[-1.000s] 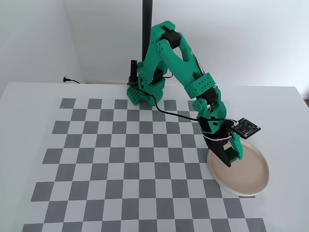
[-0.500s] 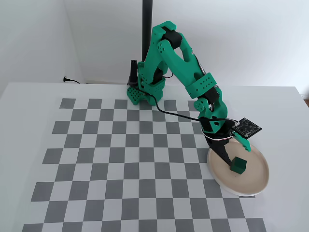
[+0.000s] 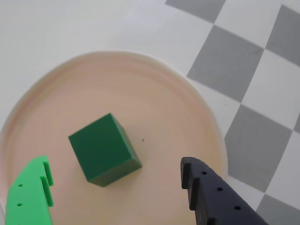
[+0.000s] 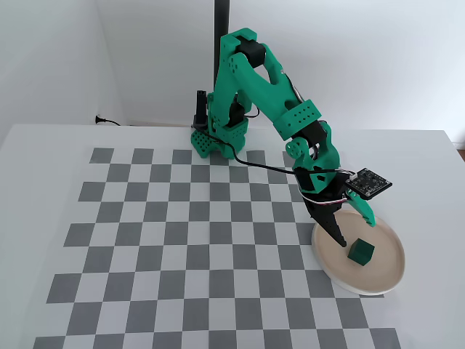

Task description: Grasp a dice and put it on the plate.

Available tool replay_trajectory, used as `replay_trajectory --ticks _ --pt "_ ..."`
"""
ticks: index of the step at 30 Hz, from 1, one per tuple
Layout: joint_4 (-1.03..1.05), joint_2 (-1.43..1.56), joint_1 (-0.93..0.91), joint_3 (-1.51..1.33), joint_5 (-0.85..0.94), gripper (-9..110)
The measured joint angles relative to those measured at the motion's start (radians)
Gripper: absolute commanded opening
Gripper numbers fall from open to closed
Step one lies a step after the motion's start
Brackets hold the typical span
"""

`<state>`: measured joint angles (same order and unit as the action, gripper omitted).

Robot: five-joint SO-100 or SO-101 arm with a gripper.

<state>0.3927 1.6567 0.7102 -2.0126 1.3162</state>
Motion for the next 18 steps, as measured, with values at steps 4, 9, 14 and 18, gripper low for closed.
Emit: replay_trajectory --ticks 4,9,14,18 --pt "0.034 0.080 -0.040 0.000 0.008 17" --pt "0.072 0.156 -0.095 0.000 0.008 9" --pt "0.094 0.213 -0.187 0.000 -0.011 -3" --pt "0.121 0.259 -0.252 0.000 -0.025 -4"
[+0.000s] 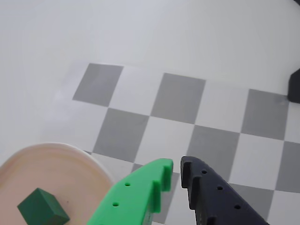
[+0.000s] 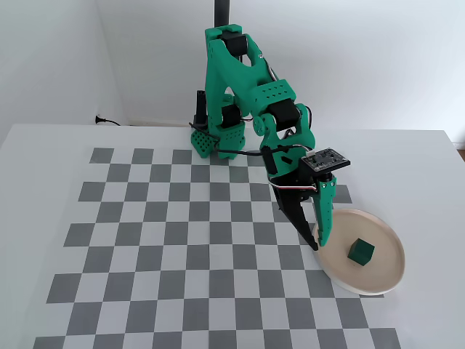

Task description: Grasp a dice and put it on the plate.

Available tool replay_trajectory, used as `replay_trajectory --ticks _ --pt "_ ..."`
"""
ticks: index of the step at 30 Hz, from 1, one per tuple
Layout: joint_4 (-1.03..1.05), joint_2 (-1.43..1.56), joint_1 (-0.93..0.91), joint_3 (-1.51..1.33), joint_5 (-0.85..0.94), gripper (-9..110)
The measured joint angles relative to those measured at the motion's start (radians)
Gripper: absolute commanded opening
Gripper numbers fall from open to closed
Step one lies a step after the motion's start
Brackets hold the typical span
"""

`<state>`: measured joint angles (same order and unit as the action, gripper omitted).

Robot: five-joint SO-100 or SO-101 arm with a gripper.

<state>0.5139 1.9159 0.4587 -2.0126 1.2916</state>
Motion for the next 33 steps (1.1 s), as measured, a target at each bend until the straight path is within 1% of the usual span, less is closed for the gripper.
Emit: replay_trajectory --ticks 8,13,23,33 --pt "0.094 0.103 -0.100 0.000 -0.049 -4" --pt "0.114 0.156 -0.146 0.000 -0.100 -4" --pt "0.092 0.295 -0.206 -0.071 -0.195 -4" --pt "0.092 0.399 -0.218 -0.170 -0.282 -4"
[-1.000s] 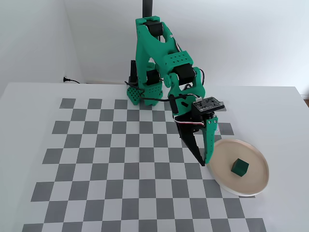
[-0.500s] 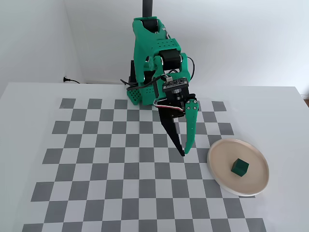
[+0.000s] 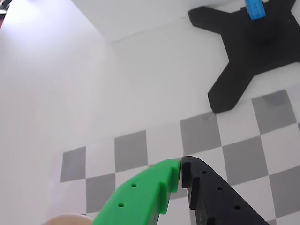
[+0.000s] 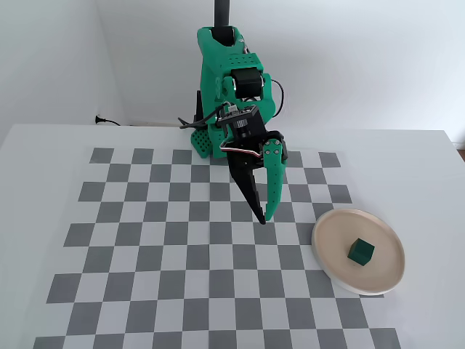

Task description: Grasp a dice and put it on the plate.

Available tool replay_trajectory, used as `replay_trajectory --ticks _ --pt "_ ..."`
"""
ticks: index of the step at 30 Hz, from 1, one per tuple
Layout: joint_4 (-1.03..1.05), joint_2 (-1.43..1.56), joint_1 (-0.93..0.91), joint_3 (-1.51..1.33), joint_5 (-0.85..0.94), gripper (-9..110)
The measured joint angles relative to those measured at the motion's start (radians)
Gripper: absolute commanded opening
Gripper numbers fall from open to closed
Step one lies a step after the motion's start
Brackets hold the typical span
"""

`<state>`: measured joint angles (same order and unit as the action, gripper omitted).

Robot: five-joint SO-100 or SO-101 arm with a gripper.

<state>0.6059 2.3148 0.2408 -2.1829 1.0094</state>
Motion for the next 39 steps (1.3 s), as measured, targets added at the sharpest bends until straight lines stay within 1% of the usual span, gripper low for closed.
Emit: replay_trajectory --ticks 5,16,19,25,33,39 --pt "-0.005 0.046 -0.003 -0.057 -0.058 -4" --pt "-0.117 0.150 -0.014 -0.279 -0.158 -4" --pt "-0.138 0.161 -0.020 -0.284 -0.221 -4" --pt "-0.199 0.132 -0.058 -0.284 -0.451 -4" --pt "-0.227 0.130 -0.097 -0.371 -0.555 -4" --pt "-0.278 0.202 -0.106 -0.451 -0.621 -4"
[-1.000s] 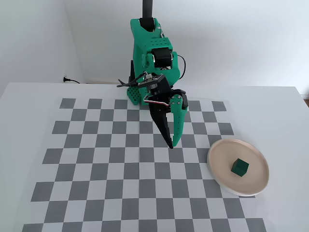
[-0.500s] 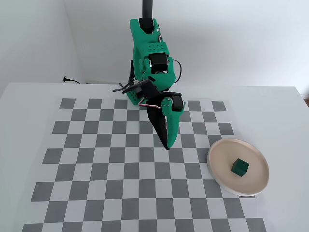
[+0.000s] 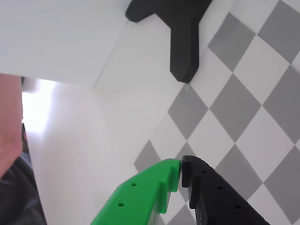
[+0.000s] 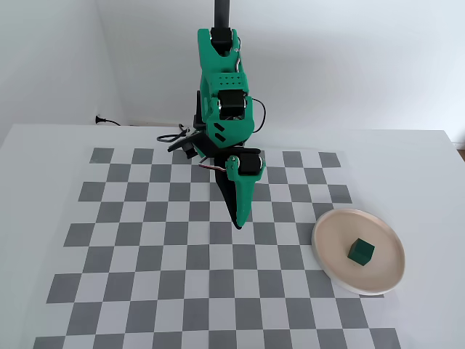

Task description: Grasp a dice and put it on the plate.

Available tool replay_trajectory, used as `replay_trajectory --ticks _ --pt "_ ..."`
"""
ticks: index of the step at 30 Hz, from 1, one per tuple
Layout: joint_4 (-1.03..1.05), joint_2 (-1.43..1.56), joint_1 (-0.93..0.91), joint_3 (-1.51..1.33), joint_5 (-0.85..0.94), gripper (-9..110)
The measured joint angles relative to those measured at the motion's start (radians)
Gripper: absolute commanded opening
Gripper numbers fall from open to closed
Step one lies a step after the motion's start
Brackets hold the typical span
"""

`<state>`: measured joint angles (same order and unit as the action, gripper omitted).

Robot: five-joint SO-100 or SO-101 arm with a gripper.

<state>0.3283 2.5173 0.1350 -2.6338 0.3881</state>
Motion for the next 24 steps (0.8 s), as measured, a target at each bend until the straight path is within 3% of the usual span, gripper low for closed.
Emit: replay_trajectory --ticks 24 --pt "0.110 0.350 -0.072 -0.215 -0.213 -4"
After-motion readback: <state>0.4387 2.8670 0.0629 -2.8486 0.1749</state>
